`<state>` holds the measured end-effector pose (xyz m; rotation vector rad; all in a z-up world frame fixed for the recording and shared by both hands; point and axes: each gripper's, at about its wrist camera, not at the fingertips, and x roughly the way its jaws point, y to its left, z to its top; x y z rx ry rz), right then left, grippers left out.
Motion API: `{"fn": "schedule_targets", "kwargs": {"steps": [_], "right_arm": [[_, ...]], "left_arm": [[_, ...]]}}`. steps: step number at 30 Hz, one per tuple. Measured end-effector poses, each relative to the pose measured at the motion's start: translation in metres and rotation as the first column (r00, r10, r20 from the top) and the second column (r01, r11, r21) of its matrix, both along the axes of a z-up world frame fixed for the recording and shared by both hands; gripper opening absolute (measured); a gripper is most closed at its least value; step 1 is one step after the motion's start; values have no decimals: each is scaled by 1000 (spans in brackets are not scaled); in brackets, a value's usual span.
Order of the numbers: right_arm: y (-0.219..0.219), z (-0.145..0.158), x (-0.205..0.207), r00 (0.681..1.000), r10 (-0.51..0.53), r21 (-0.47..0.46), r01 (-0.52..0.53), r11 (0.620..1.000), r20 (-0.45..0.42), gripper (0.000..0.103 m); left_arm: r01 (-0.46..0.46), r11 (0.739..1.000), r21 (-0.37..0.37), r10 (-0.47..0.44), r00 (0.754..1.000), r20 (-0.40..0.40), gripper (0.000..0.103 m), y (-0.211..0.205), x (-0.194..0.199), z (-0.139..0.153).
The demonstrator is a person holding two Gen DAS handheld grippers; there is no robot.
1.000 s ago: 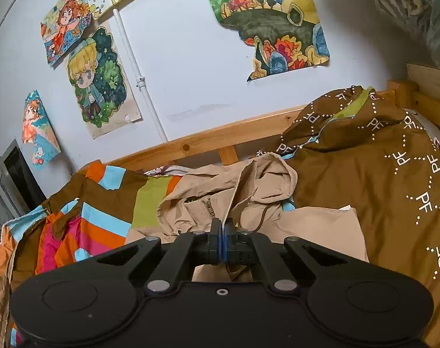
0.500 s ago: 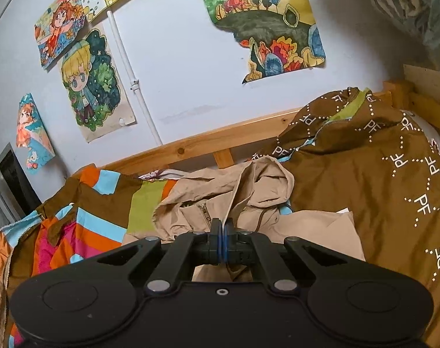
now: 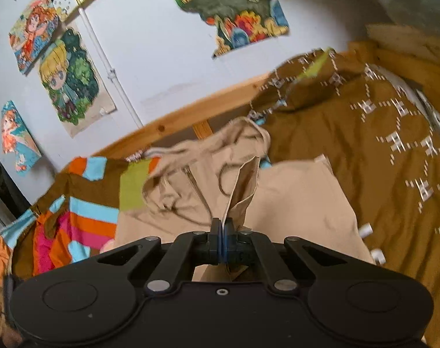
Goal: Fold large clothes
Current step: 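Fold the other sleeve across with the left tool while the right tool holds the hood, then lay the sleeve on the jacket body and open both tools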
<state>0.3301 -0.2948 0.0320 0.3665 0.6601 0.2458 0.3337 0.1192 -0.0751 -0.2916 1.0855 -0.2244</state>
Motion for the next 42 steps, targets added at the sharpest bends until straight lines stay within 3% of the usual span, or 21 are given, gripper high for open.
{"fn": "schedule_targets", "kwargs": {"steps": [6,10,13,14,16,17,20,21,22,26,28,31,32,34,36,38,40,42], "right_arm": [[-2,-58,-15,996,-60,-156,49,987,-69,0],[-4,-107,-21,988,-96,-282,59,958,-117,1],[-11,-125,-30,984,-117,-234,84,969,-133,2],[-13,-127,-34,984,-120,-213,90,973,-128,4],[-11,-129,-41,986,-114,-219,85,972,-121,13],[-8,-130,-45,987,-110,-234,80,969,-116,18],[-5,-132,-52,987,-105,-250,72,966,-120,22],[-6,-133,-56,986,-108,-249,74,966,-123,22],[-7,-134,-60,985,-113,-247,78,966,-127,24],[-11,-133,-79,985,-117,-288,77,954,-125,39],[-15,-134,-92,985,-116,-312,71,947,-126,45],[-21,-133,-117,983,-127,-305,81,949,-134,56],[-22,-132,-127,984,-123,-301,79,950,-130,64],[-21,-129,-147,987,-114,-309,73,948,-117,70],[-17,-125,-166,991,-87,-325,50,944,-101,75],[-10,-121,-182,995,-60,-347,30,937,-76,85],[-3,-116,-198,999,-27,-370,8,929,-47,92],[4,-113,-211,999,16,-388,-26,921,-29,95]], "left_arm": [[-57,991,125,51,997,50,0,20,6,8],[-29,999,33,28,1000,5,0,24,-10,-3],[-33,998,-54,32,999,-8,10,26,-26,-12],[-29,996,-90,27,1000,-13,17,25,-31,-15],[-8,994,-106,7,1000,-10,30,16,-35,-19],[10,997,-80,-10,1000,-3,34,7,-37,-21],[62,995,74,-63,998,21,32,-24,-36,-30],[68,990,121,-70,997,15,20,-33,-35,-37],[53,987,151,-54,999,-4,19,-38,-32,-44],[-30,982,185,30,1000,7,0,-38,-30,-48],[-57,971,234,55,998,14,0,-31,-31,-44],[-60,980,192,60,998,5,0,-16,-40,-33],[-58,982,180,58,998,2,4,-13,-44,-29],[-47,980,193,42,999,30,12,-11,-61,-18],[-21,975,223,7,998,61,44,-13,-76,-8],[-6,964,267,-20,995,96,61,-16,-94,3],[-1,957,291,-36,992,122,71,-15,-110,13],[9,955,298,-48,991,126,88,-18,-126,21]]}}
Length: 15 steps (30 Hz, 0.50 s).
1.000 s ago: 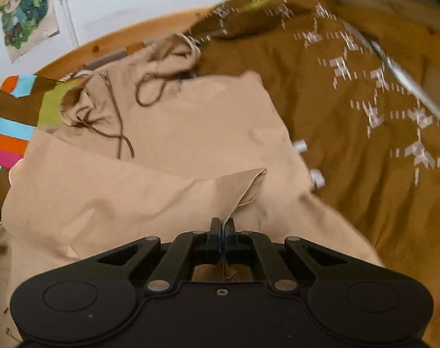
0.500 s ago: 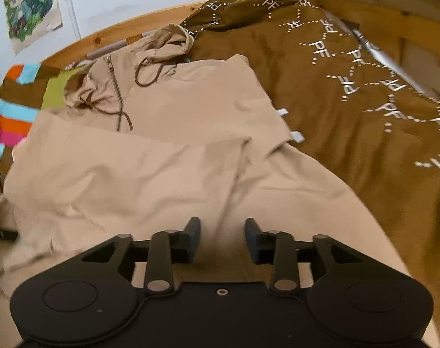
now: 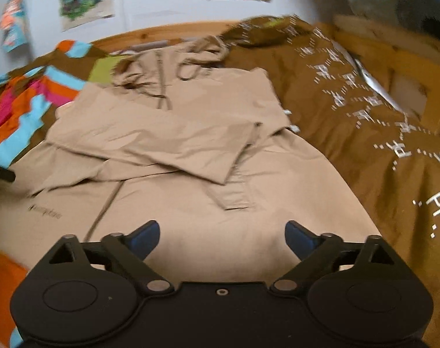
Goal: Fold large clothes
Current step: 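Lay the sleeve on the jacket body and open both tools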
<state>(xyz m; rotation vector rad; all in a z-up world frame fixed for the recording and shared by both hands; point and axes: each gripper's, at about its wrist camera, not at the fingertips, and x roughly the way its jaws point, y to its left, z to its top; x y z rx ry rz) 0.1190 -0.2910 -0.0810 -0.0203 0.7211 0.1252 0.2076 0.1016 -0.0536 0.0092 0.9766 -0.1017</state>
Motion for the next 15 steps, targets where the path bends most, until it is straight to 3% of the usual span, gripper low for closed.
{"fn": "schedule_targets", "kwargs": {"steps": [4,6,9,12,15], "right_arm": [[13,3,-19,997,65,-32,-64,997,32,99],[16,3,-25,996,78,-31,-77,997,39,99],[20,5,-33,992,121,-38,-119,992,36,102],[26,5,-39,988,146,-76,-142,987,48,102],[23,3,-41,991,129,-43,-127,991,45,102]], "left_arm": [[5,999,47,-6,999,39,94,-9,-24,19],[1,997,81,-7,997,73,101,-18,-29,28],[18,994,110,-31,993,117,102,-27,-40,37],[54,989,140,-67,994,91,102,-35,-47,31],[83,977,198,-97,994,59,102,-45,-49,27]]}}
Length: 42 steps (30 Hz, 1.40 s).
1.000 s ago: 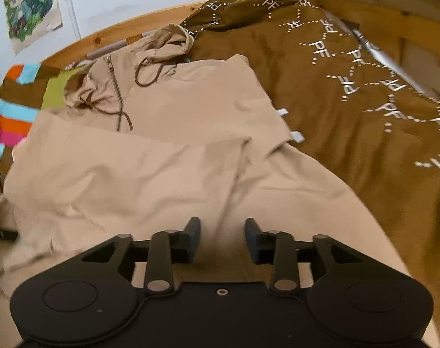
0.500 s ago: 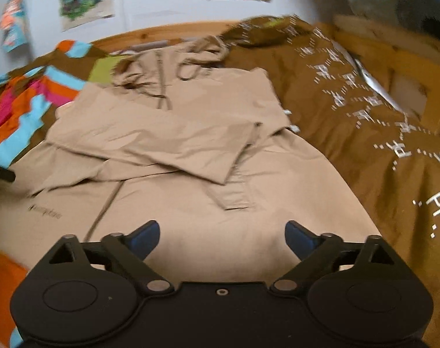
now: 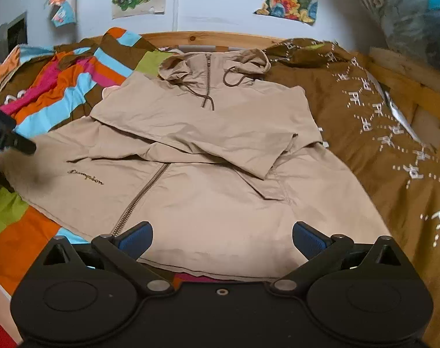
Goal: Fold large clothes
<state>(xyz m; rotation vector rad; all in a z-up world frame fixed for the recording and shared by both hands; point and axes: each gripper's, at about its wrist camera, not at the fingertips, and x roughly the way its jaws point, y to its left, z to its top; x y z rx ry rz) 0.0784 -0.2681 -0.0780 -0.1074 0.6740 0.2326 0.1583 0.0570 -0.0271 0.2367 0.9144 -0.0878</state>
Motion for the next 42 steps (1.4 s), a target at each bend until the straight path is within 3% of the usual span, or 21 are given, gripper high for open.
{"fn": "schedule_targets", "kwargs": {"steps": [3,7,13,17,21,23,28,32,34,35,36,37,39,42], "right_arm": [[-6,-1,1,1000,-16,37,16,999,3,102],[-12,-3,8,998,-60,78,59,995,9,102],[-26,14,48,993,-105,112,98,989,56,101],[-31,31,138,994,-84,102,76,992,72,95],[-24,40,263,990,-76,108,63,992,118,82],[-20,40,321,987,-104,124,88,988,126,74],[-9,41,437,983,-170,183,154,971,72,72],[13,38,511,986,-166,115,161,980,27,72],[23,32,535,984,-174,64,173,983,20,70],[26,28,545,983,-181,38,180,983,12,60],[29,24,554,982,-188,18,189,982,-11,47],[29,20,560,980,-194,10,194,981,-42,8],[26,22,557,977,-212,34,213,977,-20,3],[16,42,528,974,-198,128,183,975,111,3]], "left_arm": [[11,1000,22,-12,999,40,102,-7,3,12],[-10,1000,-14,11,995,102,102,-2,21,20],[-37,998,-60,43,992,117,102,32,92,24],[-56,998,-37,63,973,221,102,46,174,36],[-56,998,33,43,948,314,101,37,265,35],[-48,997,52,29,948,318,98,30,310,28],[-13,985,175,-35,963,268,95,7,396,2],[-11,975,222,-54,957,284,95,0,433,-5],[-3,970,242,-62,964,260,87,-3,449,-11],[7,965,263,-72,968,239,62,-6,457,-16],[13,960,281,-76,974,212,19,-7,463,-20],[18,960,278,-72,980,185,4,-7,468,-22],[-29,971,237,-28,972,231,2,-1,467,-18],[-74,982,176,4,929,370,2,11,446,-2]]}}
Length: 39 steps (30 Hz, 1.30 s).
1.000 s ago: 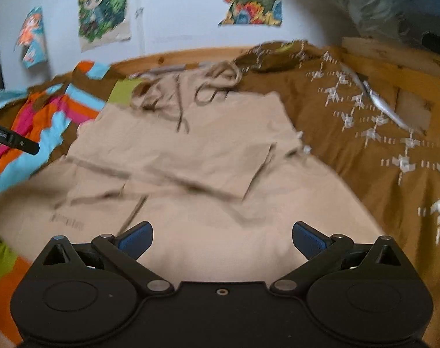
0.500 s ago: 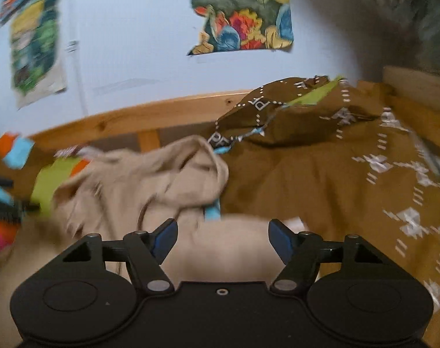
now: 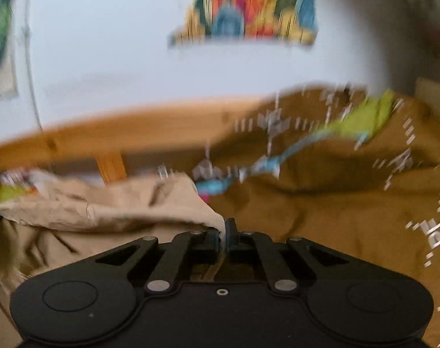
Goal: Fold large clothes
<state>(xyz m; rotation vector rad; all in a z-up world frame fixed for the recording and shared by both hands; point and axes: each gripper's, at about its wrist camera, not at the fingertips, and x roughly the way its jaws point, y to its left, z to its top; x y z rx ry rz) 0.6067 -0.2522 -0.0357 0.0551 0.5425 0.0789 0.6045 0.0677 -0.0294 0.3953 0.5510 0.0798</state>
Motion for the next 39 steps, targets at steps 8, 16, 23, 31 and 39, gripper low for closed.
{"fn": "schedule_targets", "kwargs": {"steps": [8,16,23,31,39], "right_arm": [[-12,13,-42,981,91,8,-94,996,170,3],[-25,7,-137,921,239,-137,-206,969,308,3],[-21,-28,-160,936,270,-253,-211,944,225,4],[-33,-51,-168,970,232,-191,-214,958,74,32],[-64,-44,-206,964,241,5,-242,970,-114,51]], "left_arm": [[-6,998,-65,23,967,254,2,9,-55,12],[96,995,-8,-84,905,418,2,10,-151,-1],[159,983,91,-181,924,337,3,1,-183,-36],[315,949,28,-313,948,-46,16,3,-179,-51],[351,886,-304,-429,869,-248,67,51,-222,-37]]}}
